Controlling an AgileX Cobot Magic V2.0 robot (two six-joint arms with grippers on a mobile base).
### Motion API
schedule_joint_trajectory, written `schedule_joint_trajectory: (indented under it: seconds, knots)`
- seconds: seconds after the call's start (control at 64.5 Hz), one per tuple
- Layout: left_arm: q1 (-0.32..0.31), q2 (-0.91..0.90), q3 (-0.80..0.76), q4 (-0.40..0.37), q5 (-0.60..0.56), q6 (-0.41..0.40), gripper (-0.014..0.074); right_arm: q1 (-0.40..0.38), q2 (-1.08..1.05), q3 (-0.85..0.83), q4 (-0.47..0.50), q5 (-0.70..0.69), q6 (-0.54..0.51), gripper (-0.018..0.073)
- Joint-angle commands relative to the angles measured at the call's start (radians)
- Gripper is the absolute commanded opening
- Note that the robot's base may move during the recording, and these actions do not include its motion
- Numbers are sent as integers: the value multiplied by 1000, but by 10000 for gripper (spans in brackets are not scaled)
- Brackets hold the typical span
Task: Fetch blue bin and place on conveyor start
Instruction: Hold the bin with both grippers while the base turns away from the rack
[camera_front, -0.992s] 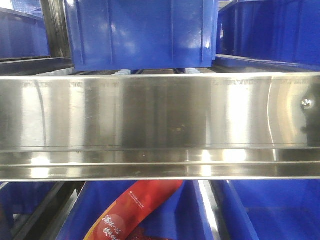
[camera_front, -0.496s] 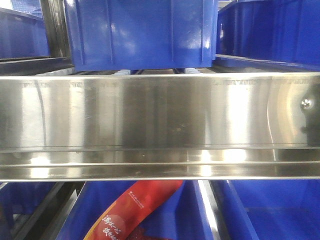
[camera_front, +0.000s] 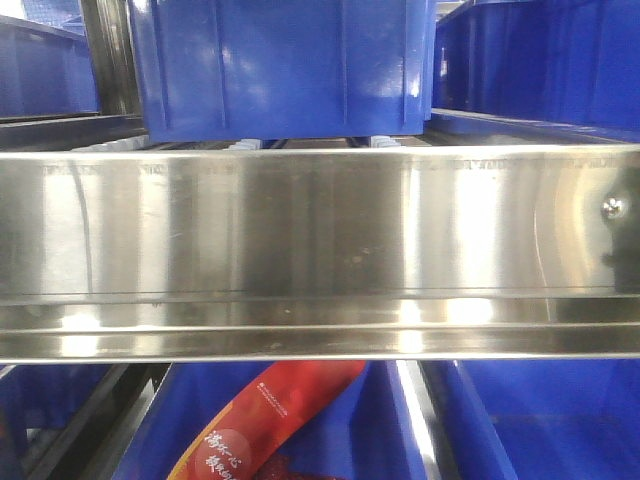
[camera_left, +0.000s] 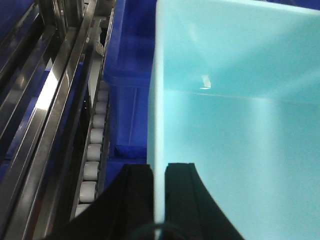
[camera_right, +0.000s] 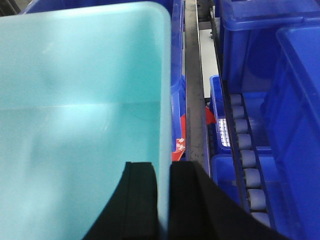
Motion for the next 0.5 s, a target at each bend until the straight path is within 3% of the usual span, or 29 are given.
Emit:
schedule_joint_trajectory:
  seconds: [0.0, 0.481]
  knots:
    - [-3, -10, -15, 20, -38, 1, -111, 1, -9, -13, -35, -38, -1, -163]
    - [-3, -10, -15, 20, -39, 1, -111, 1, -9, -13, -37, -38, -1, -163]
